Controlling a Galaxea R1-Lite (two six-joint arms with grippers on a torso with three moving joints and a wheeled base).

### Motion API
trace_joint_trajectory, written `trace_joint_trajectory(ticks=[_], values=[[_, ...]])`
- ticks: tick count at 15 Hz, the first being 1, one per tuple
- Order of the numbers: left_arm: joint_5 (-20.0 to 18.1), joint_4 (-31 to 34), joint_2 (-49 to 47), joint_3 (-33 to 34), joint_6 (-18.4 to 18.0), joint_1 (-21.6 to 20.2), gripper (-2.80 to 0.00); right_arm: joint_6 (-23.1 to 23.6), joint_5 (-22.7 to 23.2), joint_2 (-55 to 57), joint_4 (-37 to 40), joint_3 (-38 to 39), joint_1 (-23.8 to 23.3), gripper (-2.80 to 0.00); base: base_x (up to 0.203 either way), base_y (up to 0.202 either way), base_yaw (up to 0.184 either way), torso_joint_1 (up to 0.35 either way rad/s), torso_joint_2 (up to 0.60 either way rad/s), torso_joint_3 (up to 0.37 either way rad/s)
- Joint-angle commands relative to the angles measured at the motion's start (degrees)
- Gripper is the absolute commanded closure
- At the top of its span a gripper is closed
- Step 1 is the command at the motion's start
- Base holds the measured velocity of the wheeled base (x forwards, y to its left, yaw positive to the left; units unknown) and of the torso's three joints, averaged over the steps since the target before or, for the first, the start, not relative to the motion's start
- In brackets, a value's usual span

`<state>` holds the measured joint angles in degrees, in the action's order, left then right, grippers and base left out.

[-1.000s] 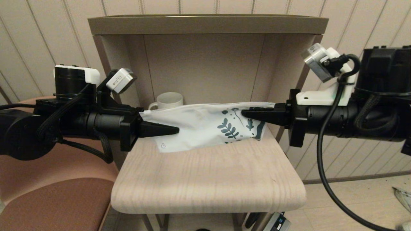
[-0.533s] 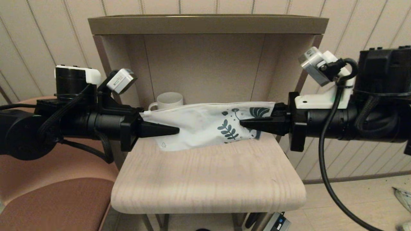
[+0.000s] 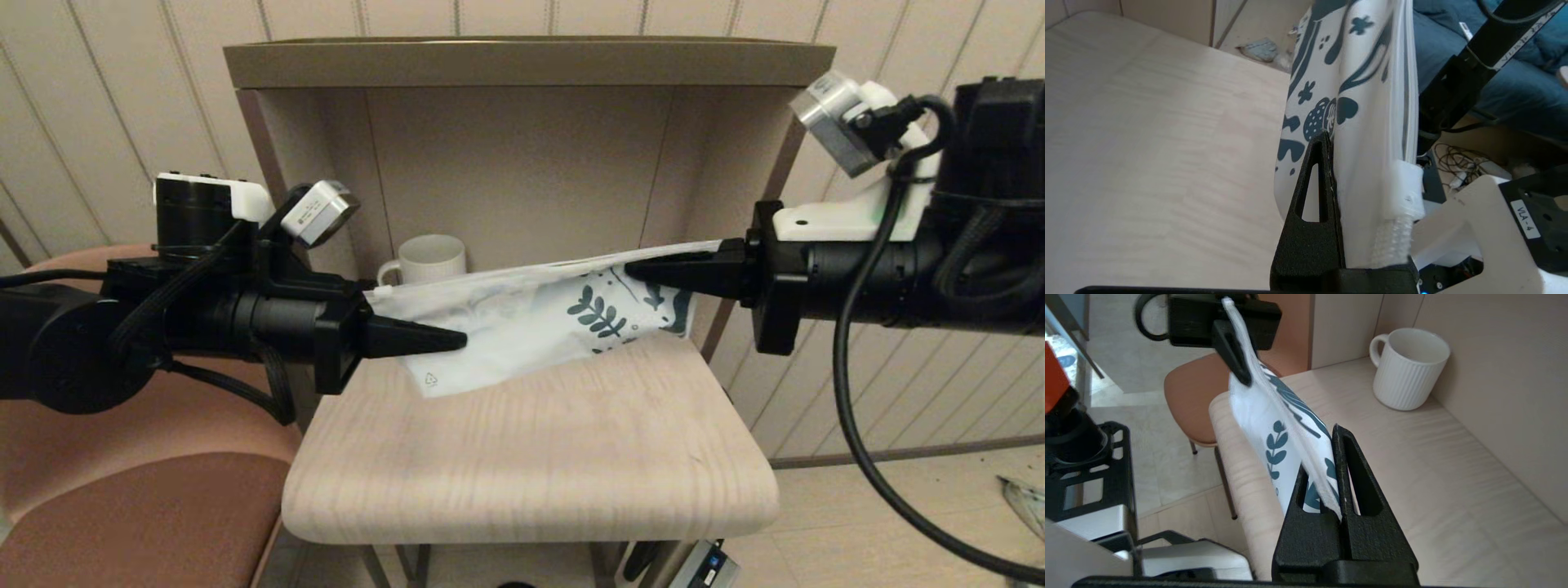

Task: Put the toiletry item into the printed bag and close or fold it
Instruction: Hand it to the other hand

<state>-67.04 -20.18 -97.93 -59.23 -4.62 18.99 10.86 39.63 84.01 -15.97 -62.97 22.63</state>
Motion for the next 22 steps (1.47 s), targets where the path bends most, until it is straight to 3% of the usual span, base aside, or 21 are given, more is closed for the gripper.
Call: trace_joint_trajectory(ticks=[1,4,5,6,7,19,20,22], values=[[-0.3,0.0,-0.4,0.0,0.0,-0.1,0.0,0.0,0.1,-1.8,2.1,-0.5,-0.4,0.0,0.0,0.0,0.0,0.0,0.0,0.0],[-0.4,0.0,-0.2,0.1,0.0,0.0,0.0,0.2,0.2,-1.9,3.1,0.4,-0.3,0.0,0.0,0.0,0.0,0.0,0.0,0.0],[-0.4,0.0,-0.2,0.1,0.0,-0.1,0.0,0.7,0.2,-1.7,3.2,0.9,0.2,-2.8,0.0,0.0,0.0,0.0,0.0,0.0],[-0.4,0.0,0.0,0.2,0.0,0.0,0.0,0.8,0.3,-1.5,3.2,1.1,0.2,-2.8,0.0,0.0,0.0,0.0,0.0,0.0],[-0.4,0.0,0.0,0.2,0.0,-0.1,0.0,0.8,0.4,-1.4,3.3,1.3,0.3,0.0,0.0,0.0,0.0,0.0,0.0,0.0],[-0.7,-0.6,-0.2,0.2,0.0,-0.1,0.0,0.8,0.4,-1.3,3.3,2.6,0.2,0.0,0.0,0.0,0.0,0.0,0.0,0.0],[-0.7,-0.7,-0.2,0.2,0.0,-0.1,0.0,0.9,0.4,-1.3,2.9,3.2,0.2,-2.8,0.0,0.0,0.0,0.0,0.0,0.0],[-0.7,-0.7,-0.2,0.2,0.0,-0.1,0.0,0.9,0.4,-1.3,3.1,3.2,0.2,-2.8,0.0,0.0,0.0,0.0,0.0,0.0]])
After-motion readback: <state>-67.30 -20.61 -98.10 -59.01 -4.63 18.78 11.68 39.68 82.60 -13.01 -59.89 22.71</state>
